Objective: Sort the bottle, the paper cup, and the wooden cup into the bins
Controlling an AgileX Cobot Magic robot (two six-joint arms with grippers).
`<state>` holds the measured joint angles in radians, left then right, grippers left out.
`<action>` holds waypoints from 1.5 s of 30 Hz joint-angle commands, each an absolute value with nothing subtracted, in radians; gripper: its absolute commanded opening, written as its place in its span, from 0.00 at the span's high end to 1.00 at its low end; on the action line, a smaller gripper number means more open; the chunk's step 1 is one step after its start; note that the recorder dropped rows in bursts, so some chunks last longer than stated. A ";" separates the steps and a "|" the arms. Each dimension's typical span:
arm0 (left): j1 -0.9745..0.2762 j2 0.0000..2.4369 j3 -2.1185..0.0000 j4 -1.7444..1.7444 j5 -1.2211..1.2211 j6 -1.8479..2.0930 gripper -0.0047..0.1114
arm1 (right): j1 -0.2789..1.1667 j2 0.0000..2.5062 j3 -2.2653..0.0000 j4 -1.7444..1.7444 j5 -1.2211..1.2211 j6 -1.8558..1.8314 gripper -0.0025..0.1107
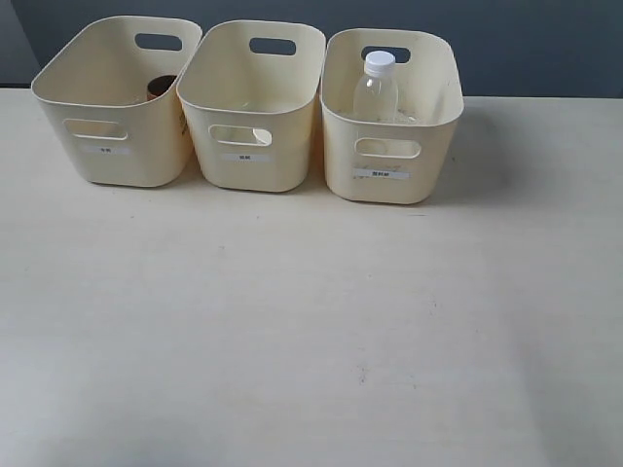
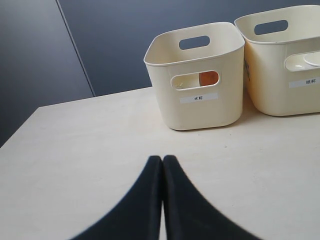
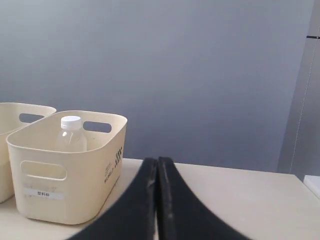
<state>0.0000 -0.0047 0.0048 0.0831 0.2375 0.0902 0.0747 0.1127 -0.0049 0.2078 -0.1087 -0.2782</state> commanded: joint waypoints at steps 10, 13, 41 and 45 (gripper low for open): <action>-0.004 0.000 0.000 0.081 0.232 0.089 0.96 | -0.045 0.000 0.000 0.210 0.074 -0.278 0.98; -0.004 0.000 0.000 0.081 0.232 0.089 0.96 | -0.045 0.000 0.000 0.210 0.075 -0.278 0.98; -0.004 0.000 0.000 0.081 0.232 0.089 0.96 | -0.045 0.000 0.000 0.210 0.103 -0.276 0.98; -0.004 0.000 0.000 0.081 0.232 0.089 0.96 | -0.045 0.000 0.000 0.210 0.103 -0.276 0.98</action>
